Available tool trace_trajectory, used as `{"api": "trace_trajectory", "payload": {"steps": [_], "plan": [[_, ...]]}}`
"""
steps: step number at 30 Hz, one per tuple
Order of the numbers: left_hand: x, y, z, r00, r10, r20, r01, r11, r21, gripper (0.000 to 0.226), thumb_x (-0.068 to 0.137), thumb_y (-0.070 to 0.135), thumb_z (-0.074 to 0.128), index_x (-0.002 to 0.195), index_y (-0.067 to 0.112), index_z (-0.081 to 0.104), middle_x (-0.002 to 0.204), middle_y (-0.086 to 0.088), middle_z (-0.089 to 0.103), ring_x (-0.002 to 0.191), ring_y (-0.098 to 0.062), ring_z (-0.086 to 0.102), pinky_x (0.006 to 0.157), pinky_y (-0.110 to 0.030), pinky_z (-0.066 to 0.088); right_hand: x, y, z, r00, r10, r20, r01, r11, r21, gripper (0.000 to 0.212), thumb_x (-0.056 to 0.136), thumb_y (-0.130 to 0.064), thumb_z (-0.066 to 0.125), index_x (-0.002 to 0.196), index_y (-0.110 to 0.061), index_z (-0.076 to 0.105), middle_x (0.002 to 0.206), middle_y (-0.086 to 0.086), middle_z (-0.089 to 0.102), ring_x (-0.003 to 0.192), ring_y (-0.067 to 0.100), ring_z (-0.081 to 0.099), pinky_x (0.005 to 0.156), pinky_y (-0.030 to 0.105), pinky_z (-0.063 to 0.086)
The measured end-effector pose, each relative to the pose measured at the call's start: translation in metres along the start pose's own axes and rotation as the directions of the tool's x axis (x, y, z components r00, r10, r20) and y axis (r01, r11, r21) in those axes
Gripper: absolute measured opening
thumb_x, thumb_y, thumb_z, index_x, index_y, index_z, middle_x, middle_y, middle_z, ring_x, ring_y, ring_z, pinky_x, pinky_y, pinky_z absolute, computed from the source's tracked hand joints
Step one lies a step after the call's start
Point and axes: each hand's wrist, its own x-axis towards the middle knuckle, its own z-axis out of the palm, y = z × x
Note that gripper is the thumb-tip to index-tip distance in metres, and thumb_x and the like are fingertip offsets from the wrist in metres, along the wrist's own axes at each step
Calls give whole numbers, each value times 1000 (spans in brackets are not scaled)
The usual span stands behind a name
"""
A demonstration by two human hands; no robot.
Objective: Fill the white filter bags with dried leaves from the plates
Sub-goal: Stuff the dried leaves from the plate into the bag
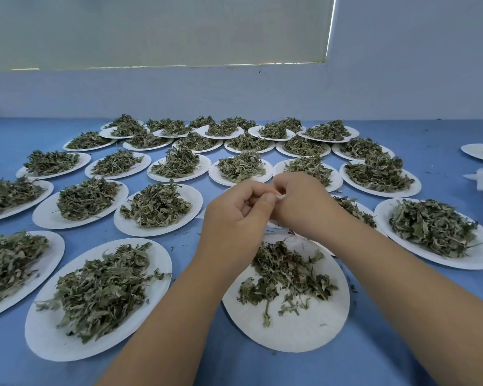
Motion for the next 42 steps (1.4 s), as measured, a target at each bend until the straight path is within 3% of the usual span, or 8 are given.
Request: {"api": "trace_trajectory", "payload": {"steps": [8, 12, 15, 19, 24, 28, 34, 42], "plan": [[2, 0, -1, 993, -43, -108, 43, 999, 1, 26, 96, 9, 54, 82, 27, 65, 67, 14, 65, 55, 0, 61, 50, -11, 44, -6, 8, -14, 972, -101, 212, -7, 889, 457, 15, 87, -28, 66, 90, -14, 63, 61, -7, 64, 53, 5, 60, 51, 16, 48], [-1, 2, 3, 999, -38, -18, 38, 999, -19, 26, 95, 5, 55, 83, 24, 67, 71, 6, 66, 61, -15, 66, 54, -39, 56, 8, 3, -1, 993, -43, 110, 38, 998, 43, 11, 82, -12, 53, 71, -14, 50, 56, 0, 55, 49, 13, 50, 44, 23, 36], [0, 0, 0, 996, -78, -31, 76, 996, -55, 28, 94, 3, 56, 79, 24, 69, 70, 11, 64, 64, -14, 65, 50, -26, 56, 14, -1, 12, 993, -84, 82, 101, 965, -241, 24, 84, -17, 47, 62, -17, 36, 62, 0, 42, 54, 15, 37, 48, 29, 25], [1, -2, -3, 997, -43, -59, 42, 999, -27, 22, 94, 16, 56, 80, 28, 68, 74, -6, 66, 66, -38, 64, 53, -43, 56, 6, 10, 0, 985, -172, 24, 172, 985, -10, 22, 77, -43, 56, 70, -23, 49, 61, -8, 55, 53, 6, 48, 47, 22, 35], [5, -5, -8, 984, -21, -179, 28, 999, 33, 22, 98, 16, 53, 83, 28, 64, 58, 17, 55, 45, 0, 45, 44, -16, 36, -11, 33, -33, 980, -177, 95, 163, 977, 137, 42, 70, -71, 62, 89, -34, 63, 82, -10, 64, 67, 8, 60, 62, 29, 51], [6, -6, -7, 979, -12, -204, 23, 998, 50, 23, 98, 16, 53, 82, 30, 62, 59, 19, 54, 46, 0, 41, 45, -11, 33, -23, 45, -59, 819, -151, 554, 134, 988, 71, 50, 72, -45, 77, 117, -48, 55, 105, -22, 58, 76, 5, 58, 68, 17, 48], [6, -7, -7, 976, -20, -215, 34, 998, 61, 19, 98, 16, 52, 86, 26, 63, 57, 20, 54, 44, 1, 44, 46, -11, 34, -35, 41, -54, 625, -199, 755, 457, 877, -147, 88, 79, -27, 74, 130, -74, 21, 137, -37, 26, 112, -10, 38, 81, 15, 39], [6, -5, -7, 976, -9, -218, 22, 998, 56, 19, 98, 16, 52, 86, 26, 63, 65, 13, 54, 49, -2, 43, 47, -16, 37, -48, 33, -38, 663, -176, 728, 497, 830, -252, 112, 78, -6, 66, 128, -75, -7, 144, -41, -7, 142, 8, 10, 101, 38, 43]]}}
